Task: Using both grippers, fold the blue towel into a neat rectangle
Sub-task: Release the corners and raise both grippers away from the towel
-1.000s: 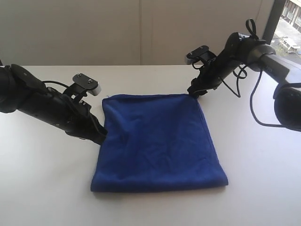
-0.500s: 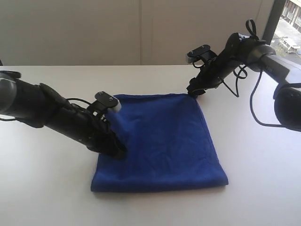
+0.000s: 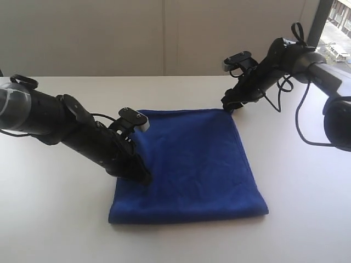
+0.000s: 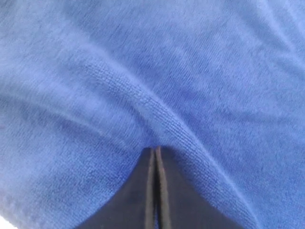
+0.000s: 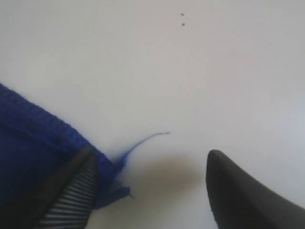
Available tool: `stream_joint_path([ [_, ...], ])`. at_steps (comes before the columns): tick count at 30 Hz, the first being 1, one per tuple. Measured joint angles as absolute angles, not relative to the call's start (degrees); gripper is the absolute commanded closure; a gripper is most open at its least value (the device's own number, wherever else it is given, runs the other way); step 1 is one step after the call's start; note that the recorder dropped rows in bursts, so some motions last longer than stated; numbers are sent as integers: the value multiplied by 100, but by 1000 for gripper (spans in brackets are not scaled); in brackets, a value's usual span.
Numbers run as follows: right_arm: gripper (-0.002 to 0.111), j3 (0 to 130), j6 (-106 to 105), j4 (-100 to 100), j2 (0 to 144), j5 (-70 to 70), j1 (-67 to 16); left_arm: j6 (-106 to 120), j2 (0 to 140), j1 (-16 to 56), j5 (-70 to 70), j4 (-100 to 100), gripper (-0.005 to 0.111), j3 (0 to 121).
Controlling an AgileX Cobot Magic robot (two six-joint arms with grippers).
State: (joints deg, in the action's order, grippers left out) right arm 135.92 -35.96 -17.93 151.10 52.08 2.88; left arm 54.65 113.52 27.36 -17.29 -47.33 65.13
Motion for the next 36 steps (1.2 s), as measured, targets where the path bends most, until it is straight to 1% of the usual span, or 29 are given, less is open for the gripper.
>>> stream_joint_path([
  [5, 47, 13592, -3526, -1793, 15110, 5217, 362, 4951, 11315, 2736, -1757, -4197, 107, 6536],
  [16, 47, 13582, -3490, -1794, 14913, 5173, 373, 4855, 11261, 2736, -1802, -4051, 107, 6567],
  [22, 48, 13582, -3550, -1794, 14429, 5429, 373, 4843, 10794, 2699, -1694, -3436, 107, 6439],
  [26, 49, 13582, -3572, -1794, 14092, 5897, 373, 4843, 10319, 2489, -1690, -3317, 107, 6439],
  [29, 56, 13582, -3572, -1794, 13915, 6539, 373, 4843, 10120, 2382, -1792, -3183, 107, 6439],
  [32, 68, 13522, -3511, -1912, 13818, 6864, 373, 4843, 9971, 2359, -2155, -2671, 107, 6439],
  [35, 84, 13331, -3552, -2265, 13712, 6933, 373, 5028, 9855, 2359, -2629, -1672, 107, 6439],
  [36, 91, 13218, -3605, -2431, 13672, 6961, 373, 5133, 9823, 2359, -2807, -1257, 107, 6439],
])
